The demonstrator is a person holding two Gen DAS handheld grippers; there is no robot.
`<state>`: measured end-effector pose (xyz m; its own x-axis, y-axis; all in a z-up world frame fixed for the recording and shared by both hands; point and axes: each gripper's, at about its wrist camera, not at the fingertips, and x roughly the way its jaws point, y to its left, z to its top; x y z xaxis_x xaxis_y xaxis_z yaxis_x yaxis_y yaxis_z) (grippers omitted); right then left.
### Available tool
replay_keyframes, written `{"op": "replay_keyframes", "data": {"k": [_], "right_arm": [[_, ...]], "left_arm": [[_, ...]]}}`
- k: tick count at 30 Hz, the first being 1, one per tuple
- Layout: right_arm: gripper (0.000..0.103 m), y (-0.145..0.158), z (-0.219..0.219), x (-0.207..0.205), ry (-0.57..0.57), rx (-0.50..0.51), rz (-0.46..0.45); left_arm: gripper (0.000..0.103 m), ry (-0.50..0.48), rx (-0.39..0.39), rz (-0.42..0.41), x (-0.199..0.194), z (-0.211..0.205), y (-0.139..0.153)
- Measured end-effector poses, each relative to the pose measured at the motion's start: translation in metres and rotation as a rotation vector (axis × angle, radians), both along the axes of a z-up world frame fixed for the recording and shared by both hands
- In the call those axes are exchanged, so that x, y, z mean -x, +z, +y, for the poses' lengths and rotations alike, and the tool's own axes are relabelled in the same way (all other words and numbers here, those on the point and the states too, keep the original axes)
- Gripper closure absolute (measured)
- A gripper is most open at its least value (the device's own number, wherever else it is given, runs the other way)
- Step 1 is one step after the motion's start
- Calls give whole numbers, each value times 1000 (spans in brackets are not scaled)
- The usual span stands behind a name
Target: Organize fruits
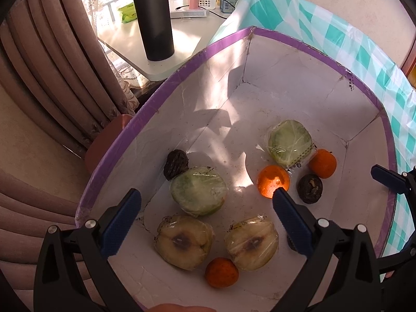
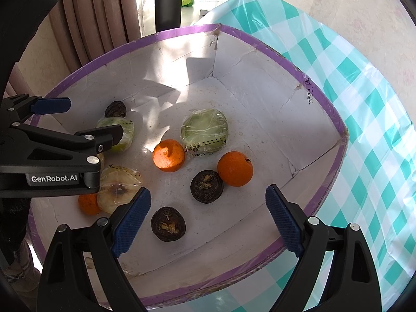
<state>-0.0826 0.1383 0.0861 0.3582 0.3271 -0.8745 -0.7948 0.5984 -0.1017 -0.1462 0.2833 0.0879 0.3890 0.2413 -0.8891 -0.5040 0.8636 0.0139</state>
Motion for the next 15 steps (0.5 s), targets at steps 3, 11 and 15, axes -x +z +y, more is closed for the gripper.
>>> {"op": "replay_keyframes", "data": {"k": [3, 11, 15], "right_arm": [[16, 0, 0, 0, 0, 1, -1], [16, 1, -2, -2, -2, -2, -4], [16, 1, -2, -2, -2, -2, -4]], "left_arm": [[2, 2, -9, 4, -1, -1, 0], [2, 14, -40, 33, -1, 0, -1], [2, 7, -34, 33, -1, 1, 0]]}}
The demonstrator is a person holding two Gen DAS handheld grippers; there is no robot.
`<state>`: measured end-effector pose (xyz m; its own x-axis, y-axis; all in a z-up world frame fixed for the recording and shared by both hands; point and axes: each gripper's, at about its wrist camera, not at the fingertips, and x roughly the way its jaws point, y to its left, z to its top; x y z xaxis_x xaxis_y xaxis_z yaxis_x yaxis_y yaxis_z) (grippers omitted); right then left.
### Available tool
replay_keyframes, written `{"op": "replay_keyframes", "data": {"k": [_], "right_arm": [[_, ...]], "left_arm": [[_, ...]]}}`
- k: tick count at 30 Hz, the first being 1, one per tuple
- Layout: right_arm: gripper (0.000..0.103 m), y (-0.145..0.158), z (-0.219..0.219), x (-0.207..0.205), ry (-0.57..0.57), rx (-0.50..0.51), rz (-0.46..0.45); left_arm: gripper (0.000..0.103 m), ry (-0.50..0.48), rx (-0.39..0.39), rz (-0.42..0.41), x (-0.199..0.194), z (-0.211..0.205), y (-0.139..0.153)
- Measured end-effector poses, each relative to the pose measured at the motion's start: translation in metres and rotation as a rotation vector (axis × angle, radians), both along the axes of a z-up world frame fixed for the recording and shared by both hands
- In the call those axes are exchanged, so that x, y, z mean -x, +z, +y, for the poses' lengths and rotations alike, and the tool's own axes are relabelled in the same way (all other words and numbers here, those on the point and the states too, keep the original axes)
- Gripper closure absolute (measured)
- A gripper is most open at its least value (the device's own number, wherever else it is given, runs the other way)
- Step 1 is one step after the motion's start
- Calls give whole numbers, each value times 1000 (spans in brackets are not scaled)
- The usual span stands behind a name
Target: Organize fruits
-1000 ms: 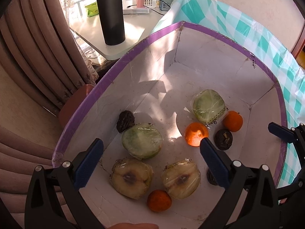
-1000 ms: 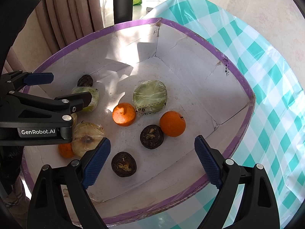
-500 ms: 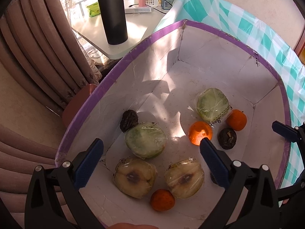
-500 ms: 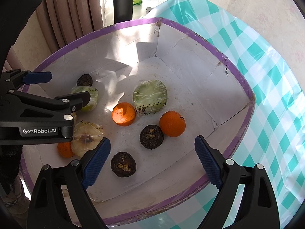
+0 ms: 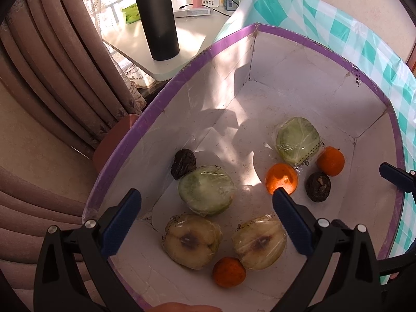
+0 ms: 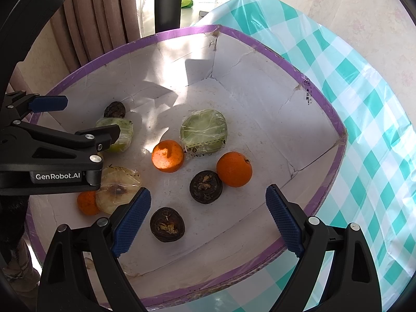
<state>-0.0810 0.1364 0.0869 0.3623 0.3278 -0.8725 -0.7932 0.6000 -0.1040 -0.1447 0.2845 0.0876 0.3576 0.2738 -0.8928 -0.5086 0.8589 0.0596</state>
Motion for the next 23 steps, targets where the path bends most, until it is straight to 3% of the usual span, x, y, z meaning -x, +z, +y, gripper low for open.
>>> {"op": "replay_keyframes", "data": {"k": [23], "right_arm": [[16, 0, 1, -1, -5, 1, -6]], "left_arm": [[2, 12, 38, -14, 2, 4, 0]]}}
